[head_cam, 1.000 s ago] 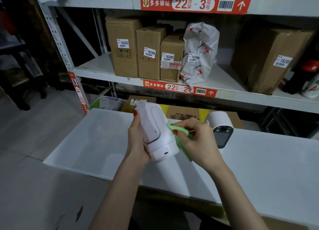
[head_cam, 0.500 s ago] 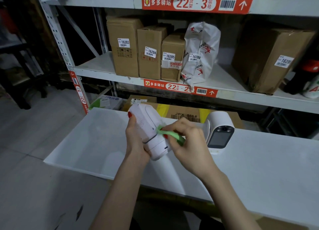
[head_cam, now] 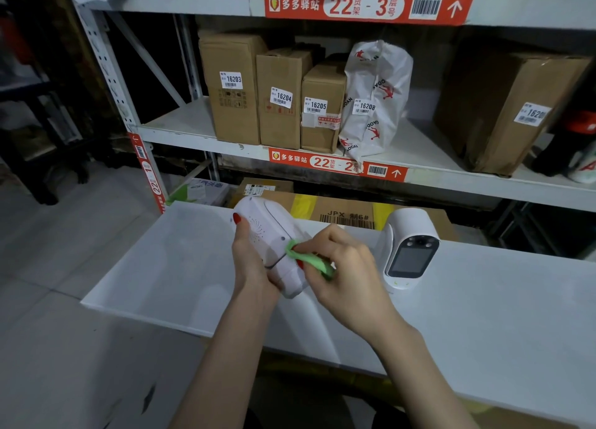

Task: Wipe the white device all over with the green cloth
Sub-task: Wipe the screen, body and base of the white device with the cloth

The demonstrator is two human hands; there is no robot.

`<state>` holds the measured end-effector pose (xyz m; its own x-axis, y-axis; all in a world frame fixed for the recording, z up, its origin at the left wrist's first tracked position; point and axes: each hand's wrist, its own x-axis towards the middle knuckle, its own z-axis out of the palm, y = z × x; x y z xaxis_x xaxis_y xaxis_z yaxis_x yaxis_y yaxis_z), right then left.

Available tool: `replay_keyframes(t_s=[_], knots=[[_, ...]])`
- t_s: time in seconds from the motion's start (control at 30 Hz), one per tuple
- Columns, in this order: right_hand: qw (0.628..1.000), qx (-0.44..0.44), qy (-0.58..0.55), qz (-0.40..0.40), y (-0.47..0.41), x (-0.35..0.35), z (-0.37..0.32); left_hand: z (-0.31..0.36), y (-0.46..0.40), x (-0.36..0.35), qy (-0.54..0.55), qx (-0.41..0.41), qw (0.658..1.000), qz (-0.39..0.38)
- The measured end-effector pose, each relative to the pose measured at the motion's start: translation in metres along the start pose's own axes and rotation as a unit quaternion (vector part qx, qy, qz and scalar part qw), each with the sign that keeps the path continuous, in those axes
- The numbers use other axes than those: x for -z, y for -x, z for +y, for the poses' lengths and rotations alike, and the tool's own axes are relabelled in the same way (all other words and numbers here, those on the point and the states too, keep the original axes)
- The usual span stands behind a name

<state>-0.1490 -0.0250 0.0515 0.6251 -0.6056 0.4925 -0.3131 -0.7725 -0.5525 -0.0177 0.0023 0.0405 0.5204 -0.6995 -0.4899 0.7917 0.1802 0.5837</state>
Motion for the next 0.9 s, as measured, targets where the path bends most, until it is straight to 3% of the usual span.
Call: replay_keyframes(t_s=[0.17,0.57,0.9], knots=[[0.998,0.005,-0.045,-0.045,-0.001,0.001,0.0,0.003,0.002,0.0,0.01,0.009,1.0,0.004],[0.998,-0.029,-0.01,0.049,-0.002,0.006,0.01,0.002,0.005,-0.001,0.029,-0.015,0.999,0.007],[0.999,0.001,-0.03,0.032,-0.003,0.007,0.008,0.0,0.001,0.002,0.007,-0.02,1.0,-0.003]])
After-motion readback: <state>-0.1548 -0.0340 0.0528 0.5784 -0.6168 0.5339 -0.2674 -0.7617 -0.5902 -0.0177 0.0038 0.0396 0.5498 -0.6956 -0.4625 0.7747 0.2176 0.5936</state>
